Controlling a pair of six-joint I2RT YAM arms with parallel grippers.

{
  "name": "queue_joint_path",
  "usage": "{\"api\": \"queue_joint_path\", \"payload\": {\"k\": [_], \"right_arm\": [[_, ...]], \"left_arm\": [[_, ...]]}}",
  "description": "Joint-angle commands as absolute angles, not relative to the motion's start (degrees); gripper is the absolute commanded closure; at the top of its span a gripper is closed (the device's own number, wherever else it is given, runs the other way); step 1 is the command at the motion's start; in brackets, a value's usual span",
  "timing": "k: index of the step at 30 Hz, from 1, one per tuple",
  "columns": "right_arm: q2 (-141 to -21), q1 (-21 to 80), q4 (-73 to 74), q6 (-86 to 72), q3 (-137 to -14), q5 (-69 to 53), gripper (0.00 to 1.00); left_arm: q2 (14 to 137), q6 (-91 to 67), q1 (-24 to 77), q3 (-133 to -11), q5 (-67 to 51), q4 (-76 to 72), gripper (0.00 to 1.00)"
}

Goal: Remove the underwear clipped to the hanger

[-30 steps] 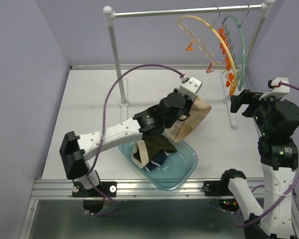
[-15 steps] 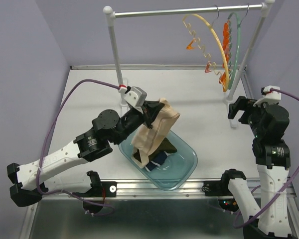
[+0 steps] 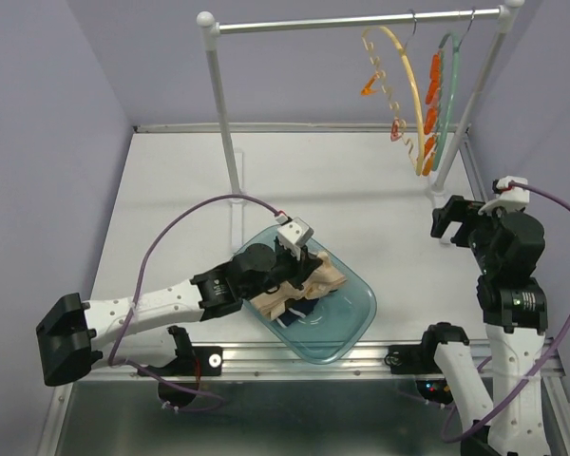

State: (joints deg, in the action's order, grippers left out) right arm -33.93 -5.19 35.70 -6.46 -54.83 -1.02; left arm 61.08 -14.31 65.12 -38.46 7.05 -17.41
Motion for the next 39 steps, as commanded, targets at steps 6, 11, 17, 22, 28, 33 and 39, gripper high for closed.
{"api": "queue_joint_path", "payload": {"k": [6, 11, 17, 22, 28, 33, 39], "right_arm": [[-31.7, -5.3, 36.3, -2.5, -53.3, -7.3, 0.0], [-33.7, -5.3, 36.9, -3.0, -53.8, -4.9, 0.0], [-35.0, -5.4, 36.9, -7.6, -54.6, 3.5, 0.0], [-36.7, -5.3, 36.9, -10.4, -55.9, 14.7, 0.0], [-38.5, -5.4, 36.9, -10.5, -57.0, 22.1, 0.0], [-39.2, -5.3, 36.7, -10.1, -56.8, 24.4, 0.0], [-40.2, -5.3, 35.1, -9.3, -55.8, 26.2, 0.0]], "left_arm": [[59.3, -21.4, 65.0, -29.7, 2.6, -27.9, 0.41], [53.5, -20.9, 65.0, -29.3, 6.1, -26.3, 0.01], [44.6, -17.9, 65.0, -33.0, 14.4, -18.6, 0.01], [39.7, -15.6, 63.6, -36.1, 25.4, -12.5, 0.01], [41.4, -17.7, 48.5, -40.6, 23.7, -5.6, 0.01], [42.4, -19.6, 29.8, -42.3, 21.1, -2.5, 0.01], [45.2, -21.4, 9.8, -41.3, 8.8, -0.4, 0.01]]}}
